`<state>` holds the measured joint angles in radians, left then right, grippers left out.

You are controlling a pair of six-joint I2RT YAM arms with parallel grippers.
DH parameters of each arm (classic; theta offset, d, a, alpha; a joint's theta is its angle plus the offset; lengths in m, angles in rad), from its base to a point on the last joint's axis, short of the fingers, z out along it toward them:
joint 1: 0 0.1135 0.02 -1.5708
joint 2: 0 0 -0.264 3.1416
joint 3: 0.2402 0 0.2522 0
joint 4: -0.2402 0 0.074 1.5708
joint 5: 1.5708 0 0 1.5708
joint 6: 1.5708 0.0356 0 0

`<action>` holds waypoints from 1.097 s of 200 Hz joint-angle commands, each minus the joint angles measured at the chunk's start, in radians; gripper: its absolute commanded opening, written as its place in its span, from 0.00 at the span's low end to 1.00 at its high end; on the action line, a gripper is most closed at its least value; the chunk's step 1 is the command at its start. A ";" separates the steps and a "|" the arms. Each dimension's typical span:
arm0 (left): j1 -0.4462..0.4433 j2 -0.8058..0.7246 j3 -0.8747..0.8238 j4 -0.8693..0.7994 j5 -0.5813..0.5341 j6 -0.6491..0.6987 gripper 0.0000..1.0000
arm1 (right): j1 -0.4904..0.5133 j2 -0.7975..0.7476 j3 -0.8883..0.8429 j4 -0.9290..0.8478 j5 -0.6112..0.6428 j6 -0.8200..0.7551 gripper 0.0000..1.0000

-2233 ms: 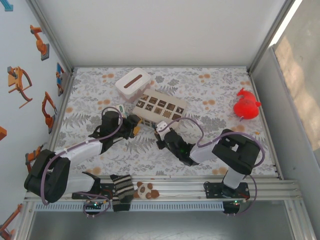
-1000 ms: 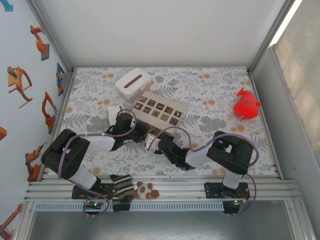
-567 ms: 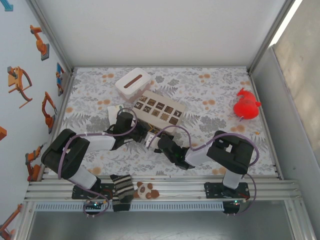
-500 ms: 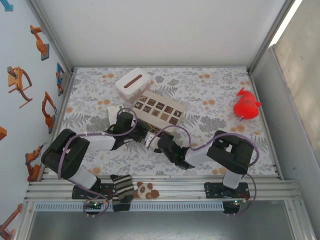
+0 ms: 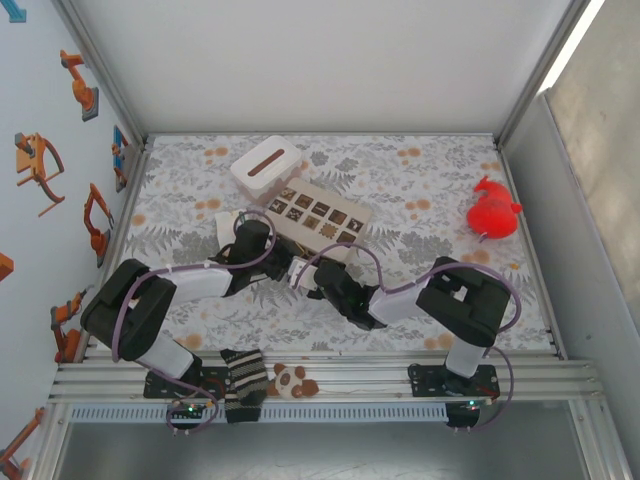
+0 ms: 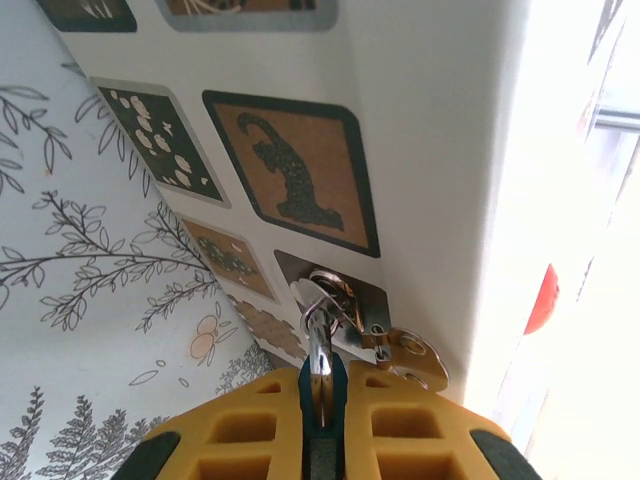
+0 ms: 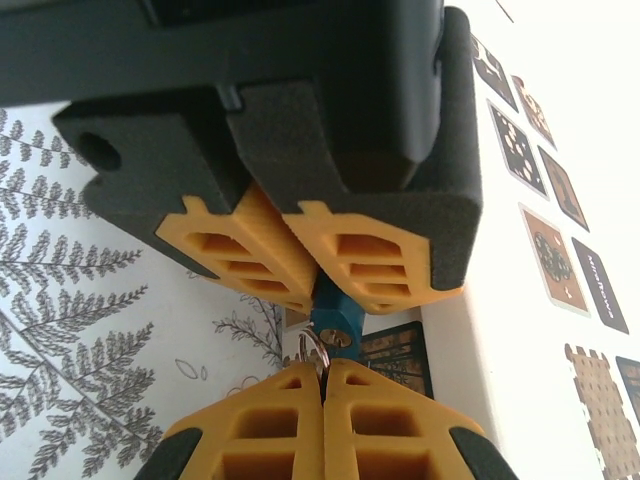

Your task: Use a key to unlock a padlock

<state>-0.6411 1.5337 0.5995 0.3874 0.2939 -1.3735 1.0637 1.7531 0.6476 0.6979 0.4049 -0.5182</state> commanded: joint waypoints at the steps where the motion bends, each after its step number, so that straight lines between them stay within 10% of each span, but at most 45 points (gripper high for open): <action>1: -0.031 -0.041 0.035 -0.013 0.067 0.036 0.00 | -0.037 -0.007 0.070 0.032 -0.044 -0.005 0.00; 137: -0.035 -0.013 0.007 0.040 0.062 0.007 0.00 | -0.133 -0.107 0.052 0.064 -0.238 0.798 0.00; 219: -0.031 -0.006 0.011 0.023 0.042 0.025 0.14 | -0.140 -0.102 0.004 -0.002 -0.164 0.673 0.00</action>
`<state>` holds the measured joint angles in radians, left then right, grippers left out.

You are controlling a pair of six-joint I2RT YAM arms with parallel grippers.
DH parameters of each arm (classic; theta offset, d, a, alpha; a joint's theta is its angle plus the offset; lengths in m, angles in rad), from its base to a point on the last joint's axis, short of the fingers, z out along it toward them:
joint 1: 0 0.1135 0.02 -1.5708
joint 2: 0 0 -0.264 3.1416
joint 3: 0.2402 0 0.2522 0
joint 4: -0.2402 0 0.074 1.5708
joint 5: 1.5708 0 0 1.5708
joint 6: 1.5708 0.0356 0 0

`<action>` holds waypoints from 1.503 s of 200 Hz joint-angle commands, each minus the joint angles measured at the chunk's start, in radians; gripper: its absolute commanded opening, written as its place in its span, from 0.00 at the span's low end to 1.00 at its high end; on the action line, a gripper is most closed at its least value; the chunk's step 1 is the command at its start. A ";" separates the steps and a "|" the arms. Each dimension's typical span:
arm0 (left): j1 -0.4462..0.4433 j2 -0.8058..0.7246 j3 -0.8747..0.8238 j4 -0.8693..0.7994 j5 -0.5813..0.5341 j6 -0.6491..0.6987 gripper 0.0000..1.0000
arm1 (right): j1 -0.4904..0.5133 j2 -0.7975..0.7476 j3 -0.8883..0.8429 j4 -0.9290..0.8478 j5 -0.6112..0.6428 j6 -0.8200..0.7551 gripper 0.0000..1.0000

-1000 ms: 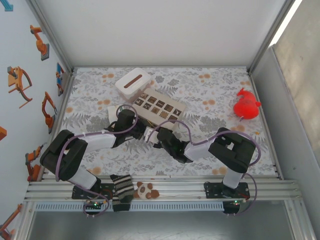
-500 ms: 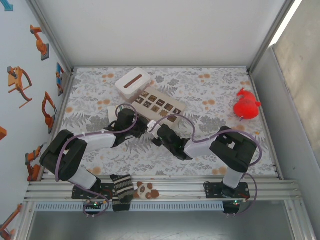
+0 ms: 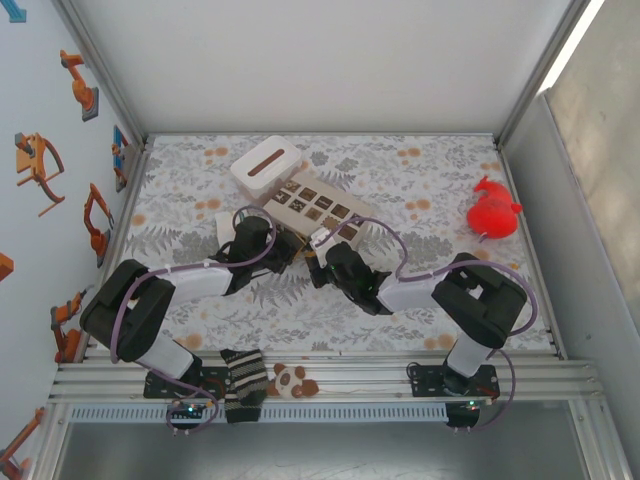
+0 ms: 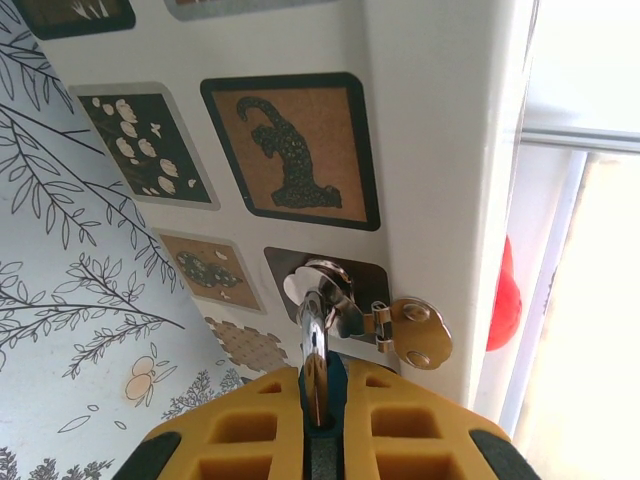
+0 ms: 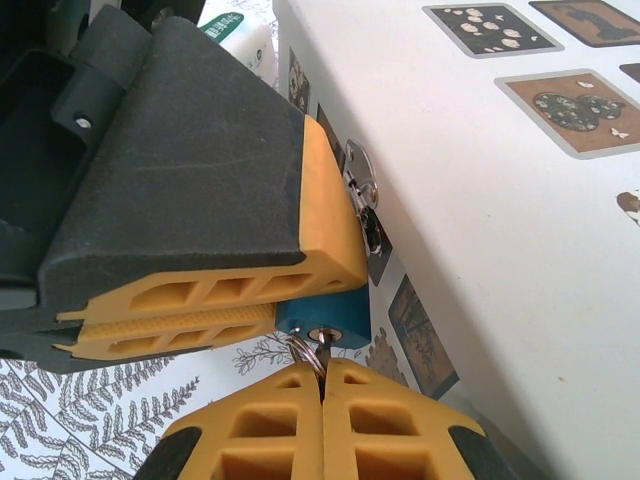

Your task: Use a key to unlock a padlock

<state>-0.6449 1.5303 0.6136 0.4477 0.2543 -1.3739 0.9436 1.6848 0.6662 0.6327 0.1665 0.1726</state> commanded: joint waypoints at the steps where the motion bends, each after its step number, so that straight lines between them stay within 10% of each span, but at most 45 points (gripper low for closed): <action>1: -0.027 -0.003 -0.003 -0.038 0.082 0.025 0.15 | -0.020 -0.034 -0.015 0.063 0.074 -0.017 0.00; 96: 0.110 -0.321 -0.004 -0.438 0.003 0.197 0.63 | -0.045 -0.037 -0.072 0.066 0.012 0.283 0.00; 183: 0.252 -0.318 0.129 -0.545 0.076 0.351 0.65 | -0.043 -0.013 -0.222 0.237 0.058 0.943 0.00; 239: 0.256 -0.265 0.177 -0.532 0.089 0.374 0.65 | -0.045 0.068 -0.249 0.344 0.068 1.034 0.00; 300: 0.301 -0.214 0.277 -0.592 0.083 0.451 0.66 | -0.057 -0.074 -0.309 0.222 0.134 0.989 0.39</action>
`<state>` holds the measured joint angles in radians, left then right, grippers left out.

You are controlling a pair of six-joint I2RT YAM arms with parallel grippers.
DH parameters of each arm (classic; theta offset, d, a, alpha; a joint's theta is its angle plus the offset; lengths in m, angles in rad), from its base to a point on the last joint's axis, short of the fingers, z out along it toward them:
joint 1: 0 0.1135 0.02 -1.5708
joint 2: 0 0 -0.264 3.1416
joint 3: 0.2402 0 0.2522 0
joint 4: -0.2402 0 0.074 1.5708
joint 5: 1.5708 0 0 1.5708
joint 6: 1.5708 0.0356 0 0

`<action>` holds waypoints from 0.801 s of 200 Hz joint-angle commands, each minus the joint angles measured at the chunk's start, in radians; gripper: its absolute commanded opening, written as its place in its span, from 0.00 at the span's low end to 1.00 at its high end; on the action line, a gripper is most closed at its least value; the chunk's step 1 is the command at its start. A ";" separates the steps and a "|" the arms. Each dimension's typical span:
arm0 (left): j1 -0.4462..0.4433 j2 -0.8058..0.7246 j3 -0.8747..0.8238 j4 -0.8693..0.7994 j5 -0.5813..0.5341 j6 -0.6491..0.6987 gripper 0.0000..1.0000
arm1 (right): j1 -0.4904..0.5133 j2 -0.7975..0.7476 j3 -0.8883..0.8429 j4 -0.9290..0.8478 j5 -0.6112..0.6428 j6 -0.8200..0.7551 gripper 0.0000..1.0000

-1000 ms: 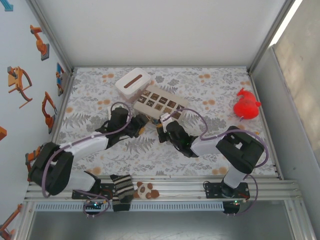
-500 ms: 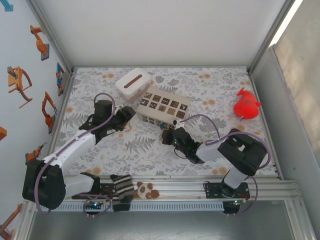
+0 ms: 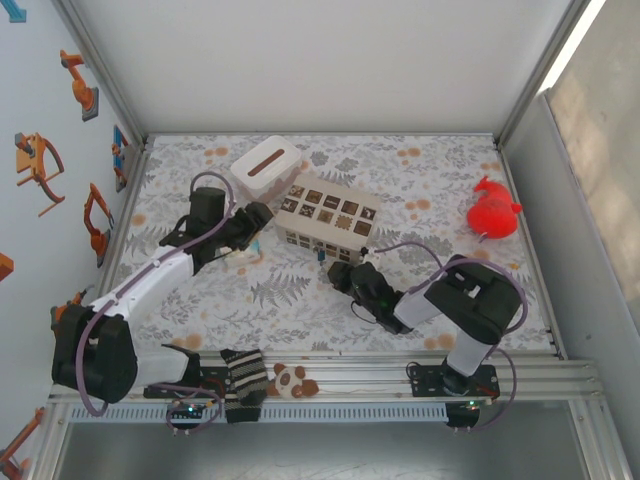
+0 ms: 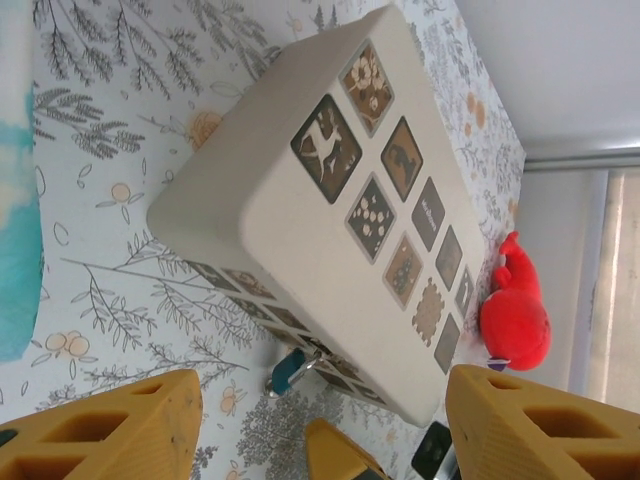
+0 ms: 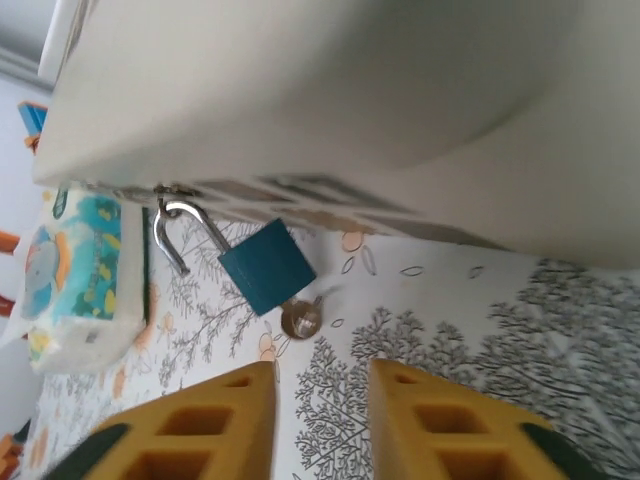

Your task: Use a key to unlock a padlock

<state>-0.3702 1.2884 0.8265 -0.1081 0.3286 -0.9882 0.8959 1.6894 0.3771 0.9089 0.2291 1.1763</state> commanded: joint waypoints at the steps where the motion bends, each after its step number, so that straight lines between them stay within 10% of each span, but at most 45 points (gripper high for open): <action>1: 0.027 0.030 0.067 -0.036 0.009 0.068 0.66 | -0.009 -0.082 -0.021 -0.058 0.071 -0.015 0.39; 160: 0.044 0.606 0.519 -0.310 0.155 0.432 0.67 | -0.163 -0.131 0.085 -0.087 -0.142 -0.071 0.64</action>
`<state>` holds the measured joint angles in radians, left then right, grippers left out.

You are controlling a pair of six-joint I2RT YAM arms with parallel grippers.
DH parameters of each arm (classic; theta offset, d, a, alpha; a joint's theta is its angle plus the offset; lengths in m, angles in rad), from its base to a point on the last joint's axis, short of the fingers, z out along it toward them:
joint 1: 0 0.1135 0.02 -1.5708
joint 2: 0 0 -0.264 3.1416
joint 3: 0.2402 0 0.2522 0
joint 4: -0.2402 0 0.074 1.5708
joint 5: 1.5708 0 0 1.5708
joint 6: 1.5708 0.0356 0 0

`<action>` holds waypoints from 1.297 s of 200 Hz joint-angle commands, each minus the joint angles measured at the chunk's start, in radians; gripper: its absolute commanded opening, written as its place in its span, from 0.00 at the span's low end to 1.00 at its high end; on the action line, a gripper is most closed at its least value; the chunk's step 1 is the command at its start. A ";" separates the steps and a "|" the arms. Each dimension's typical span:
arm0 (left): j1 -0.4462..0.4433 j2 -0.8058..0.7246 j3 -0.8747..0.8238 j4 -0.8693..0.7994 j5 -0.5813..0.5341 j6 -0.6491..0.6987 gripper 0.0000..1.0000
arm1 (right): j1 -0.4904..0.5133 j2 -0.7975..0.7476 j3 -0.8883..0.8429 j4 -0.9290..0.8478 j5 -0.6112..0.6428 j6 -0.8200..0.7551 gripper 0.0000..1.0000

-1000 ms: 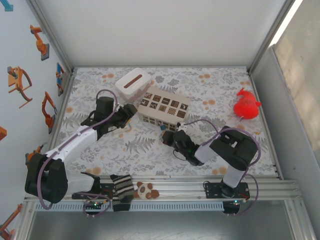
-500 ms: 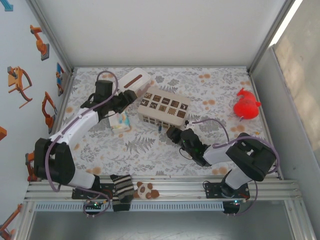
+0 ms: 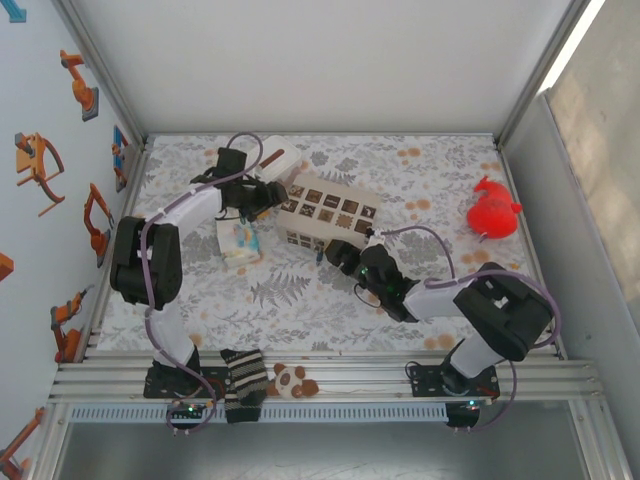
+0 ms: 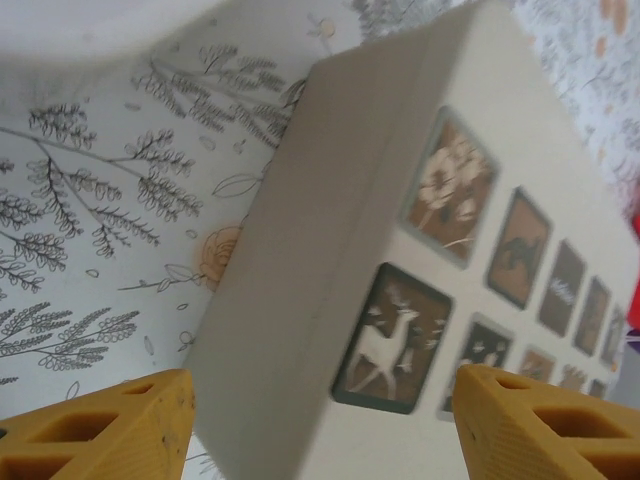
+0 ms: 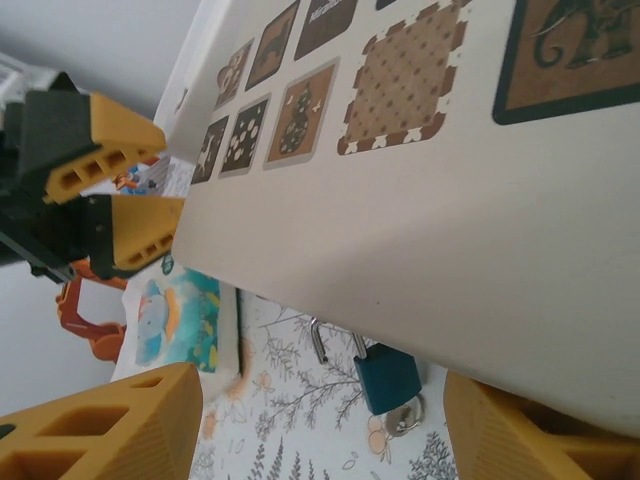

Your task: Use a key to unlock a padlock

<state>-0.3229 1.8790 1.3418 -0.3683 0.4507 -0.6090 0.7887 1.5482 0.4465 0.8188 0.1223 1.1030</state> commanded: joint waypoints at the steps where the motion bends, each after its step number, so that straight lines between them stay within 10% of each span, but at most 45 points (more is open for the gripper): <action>1: -0.005 0.016 0.002 -0.050 0.034 0.053 0.66 | -0.057 0.010 0.014 0.003 -0.037 0.001 0.64; 80: -0.056 -0.033 -0.170 -0.010 0.031 0.028 0.59 | -0.274 0.060 0.091 -0.049 -0.286 -0.185 0.68; 146: -0.084 -0.072 -0.194 0.007 0.003 0.003 0.59 | -0.241 -0.082 -0.026 -0.021 -0.283 -0.199 0.77; 259: -0.087 -0.072 -0.196 0.034 0.000 -0.017 0.59 | -0.189 0.241 0.082 0.218 -0.337 -0.184 0.71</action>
<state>-0.4000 1.8057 1.1683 -0.2810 0.4870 -0.6182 0.5957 1.7496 0.4831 0.9611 -0.1978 0.9295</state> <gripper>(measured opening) 0.588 0.716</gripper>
